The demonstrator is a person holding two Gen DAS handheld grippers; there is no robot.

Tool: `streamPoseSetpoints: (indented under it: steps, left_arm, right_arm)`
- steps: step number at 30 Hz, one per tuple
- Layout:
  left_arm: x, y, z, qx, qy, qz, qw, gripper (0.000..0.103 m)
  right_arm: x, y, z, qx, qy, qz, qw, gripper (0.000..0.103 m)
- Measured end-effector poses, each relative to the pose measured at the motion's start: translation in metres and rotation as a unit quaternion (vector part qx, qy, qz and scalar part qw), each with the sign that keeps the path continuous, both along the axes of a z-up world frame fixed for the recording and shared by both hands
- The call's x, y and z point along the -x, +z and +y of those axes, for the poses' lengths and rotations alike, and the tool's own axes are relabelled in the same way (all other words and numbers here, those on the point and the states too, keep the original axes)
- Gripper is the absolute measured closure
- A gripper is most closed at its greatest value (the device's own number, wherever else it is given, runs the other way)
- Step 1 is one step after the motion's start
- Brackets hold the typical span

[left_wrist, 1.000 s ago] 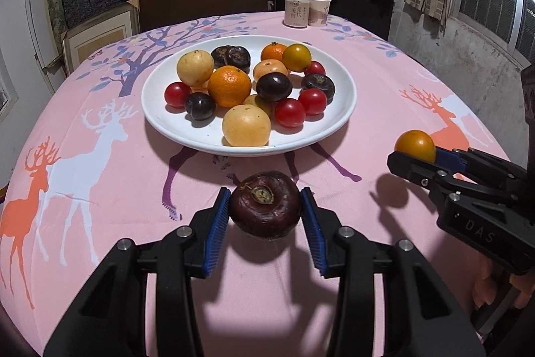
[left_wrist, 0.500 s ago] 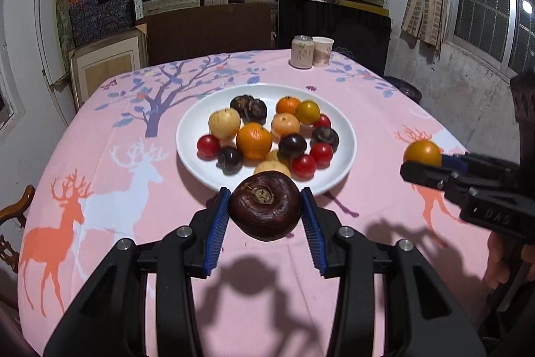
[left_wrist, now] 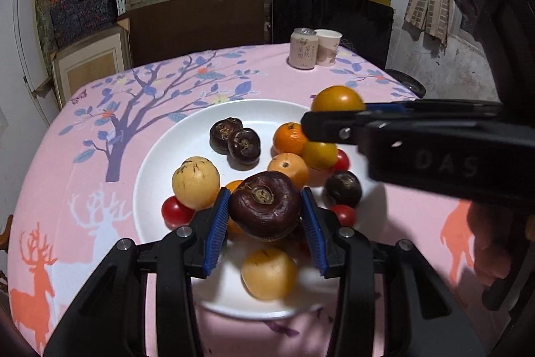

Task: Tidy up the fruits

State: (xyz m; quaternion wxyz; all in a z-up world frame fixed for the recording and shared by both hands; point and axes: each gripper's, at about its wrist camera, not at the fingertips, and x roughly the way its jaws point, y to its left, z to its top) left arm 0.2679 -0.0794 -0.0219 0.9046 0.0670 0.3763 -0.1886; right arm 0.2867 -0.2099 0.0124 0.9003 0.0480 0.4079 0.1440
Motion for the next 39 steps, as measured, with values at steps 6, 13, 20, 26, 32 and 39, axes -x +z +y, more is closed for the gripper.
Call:
streamPoseSetpoints:
  steps: [6, 13, 20, 26, 32, 39]
  left_arm:
    - [-0.017, -0.009, 0.0, 0.0, 0.005, -0.001, 1.0, 0.04]
    - [0.004, 0.002, 0.017, 0.015, 0.02, -0.013, 0.9996, 0.011]
    - [0.055, -0.01, 0.04, 0.024, 0.035, 0.038, 0.9984, 0.005]
    - [0.112, -0.025, 0.05, -0.007, 0.055, 0.071, 0.996, 0.005]
    - [0.183, -0.005, 0.068, -0.01, 0.077, 0.019, 0.9968, 0.005]
    - [0.254, 0.041, 0.083, -0.004, 0.112, -0.049, 0.9925, 0.005]
  right_arm:
    - [-0.031, -0.022, 0.009, -0.002, 0.01, 0.018, 1.0, 0.056]
    - [-0.009, -0.014, -0.008, -0.022, -0.005, -0.003, 1.0, 0.052]
    - [0.077, -0.01, -0.022, -0.026, -0.036, -0.028, 0.999, 0.023]
    - [0.148, -0.032, -0.023, -0.033, -0.071, 0.006, 0.997, 0.004]
    - [0.218, -0.027, -0.02, -0.024, -0.078, -0.012, 0.997, 0.004]
    - [0.289, 0.01, -0.014, -0.011, -0.071, -0.067, 0.995, 0.004]
